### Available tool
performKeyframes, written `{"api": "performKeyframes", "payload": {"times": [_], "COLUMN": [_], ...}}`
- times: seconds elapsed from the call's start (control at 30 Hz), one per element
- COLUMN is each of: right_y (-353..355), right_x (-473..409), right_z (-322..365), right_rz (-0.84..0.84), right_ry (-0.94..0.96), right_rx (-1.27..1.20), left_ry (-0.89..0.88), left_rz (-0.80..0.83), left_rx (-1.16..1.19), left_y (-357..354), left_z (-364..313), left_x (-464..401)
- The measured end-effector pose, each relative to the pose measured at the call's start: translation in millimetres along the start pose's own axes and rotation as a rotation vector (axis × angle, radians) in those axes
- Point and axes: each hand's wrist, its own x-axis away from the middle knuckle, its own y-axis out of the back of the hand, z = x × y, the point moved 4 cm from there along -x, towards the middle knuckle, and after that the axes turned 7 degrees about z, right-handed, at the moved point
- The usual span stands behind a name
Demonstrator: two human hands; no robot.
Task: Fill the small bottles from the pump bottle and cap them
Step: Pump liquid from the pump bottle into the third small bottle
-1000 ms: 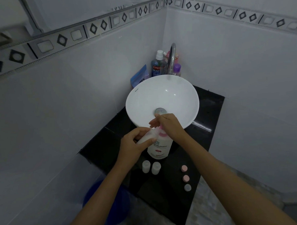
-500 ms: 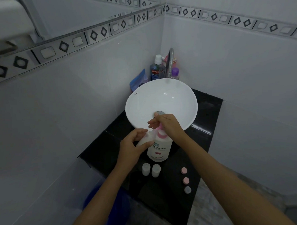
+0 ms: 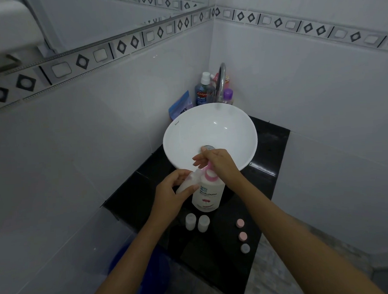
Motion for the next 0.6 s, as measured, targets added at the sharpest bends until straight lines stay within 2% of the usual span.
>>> {"api": "performKeyframes", "payload": {"times": [0.6], "right_y": [8], "right_x": [4], "right_z": [6], "right_rz": [-0.108], "right_ry": [0.083], "right_rx": [-0.029], "left_ry": [0.041], "left_rz": [0.023], "left_rx": [-0.001], "left_y": [1], "left_z": [14], "left_x": [9]}}
